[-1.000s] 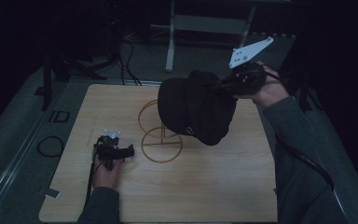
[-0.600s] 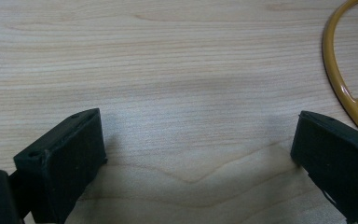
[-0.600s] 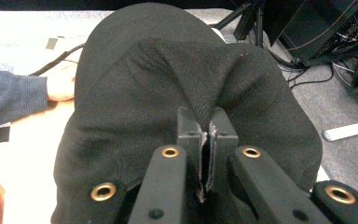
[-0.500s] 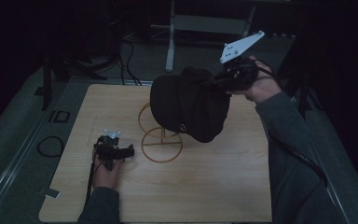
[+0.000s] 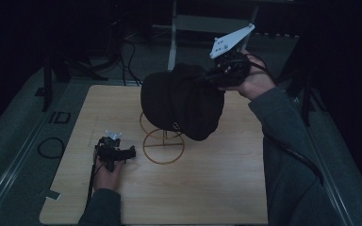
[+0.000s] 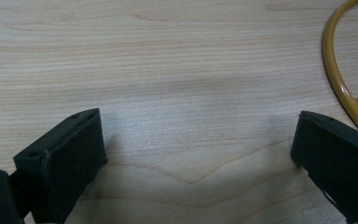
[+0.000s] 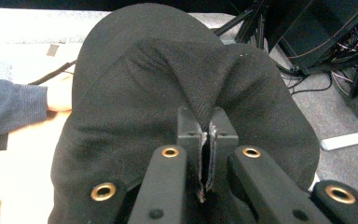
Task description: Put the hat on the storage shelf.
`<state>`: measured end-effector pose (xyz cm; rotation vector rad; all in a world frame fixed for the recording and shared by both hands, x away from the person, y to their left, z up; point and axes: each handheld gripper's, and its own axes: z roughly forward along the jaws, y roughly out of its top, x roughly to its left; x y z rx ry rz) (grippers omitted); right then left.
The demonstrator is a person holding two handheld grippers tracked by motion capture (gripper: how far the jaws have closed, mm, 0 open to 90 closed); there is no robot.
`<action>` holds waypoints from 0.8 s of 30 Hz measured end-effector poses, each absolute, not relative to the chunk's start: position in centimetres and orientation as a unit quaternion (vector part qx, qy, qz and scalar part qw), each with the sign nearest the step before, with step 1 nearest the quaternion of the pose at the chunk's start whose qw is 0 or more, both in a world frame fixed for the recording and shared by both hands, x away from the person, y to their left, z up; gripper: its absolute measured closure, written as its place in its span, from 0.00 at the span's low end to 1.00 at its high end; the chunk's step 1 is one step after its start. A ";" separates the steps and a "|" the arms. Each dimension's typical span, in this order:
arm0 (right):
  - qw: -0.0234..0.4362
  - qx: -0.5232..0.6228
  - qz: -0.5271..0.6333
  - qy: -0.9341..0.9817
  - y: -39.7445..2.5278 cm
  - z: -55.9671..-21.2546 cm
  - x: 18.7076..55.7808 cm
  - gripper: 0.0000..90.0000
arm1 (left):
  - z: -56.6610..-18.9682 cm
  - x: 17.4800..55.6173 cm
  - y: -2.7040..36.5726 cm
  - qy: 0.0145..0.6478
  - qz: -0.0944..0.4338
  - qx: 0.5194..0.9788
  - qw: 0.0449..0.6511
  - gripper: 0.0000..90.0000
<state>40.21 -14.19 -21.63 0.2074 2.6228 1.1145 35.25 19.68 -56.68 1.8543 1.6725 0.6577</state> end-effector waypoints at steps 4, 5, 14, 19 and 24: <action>0.140 0.070 0.385 0.909 -13.4 -21.6 40.2 0.96 | -56.7 35.2 19.7 0.622 0.245 0.690 0.276 0.03; 0.139 0.068 0.386 0.909 -13.2 -21.6 40.2 0.96 | -56.7 35.2 19.7 0.623 0.245 0.690 0.276 0.03; 0.142 0.065 0.383 0.910 -11.9 -21.7 40.3 0.96 | -56.7 35.3 19.7 0.623 0.245 0.690 0.276 0.03; 0.143 0.063 0.381 0.911 -10.9 -21.9 40.4 0.96 | -56.7 35.2 19.7 0.622 0.244 0.691 0.276 0.03; 0.141 0.065 0.381 0.911 -9.8 -22.5 40.6 0.96 | -56.7 35.2 19.7 0.622 0.244 0.691 0.276 0.03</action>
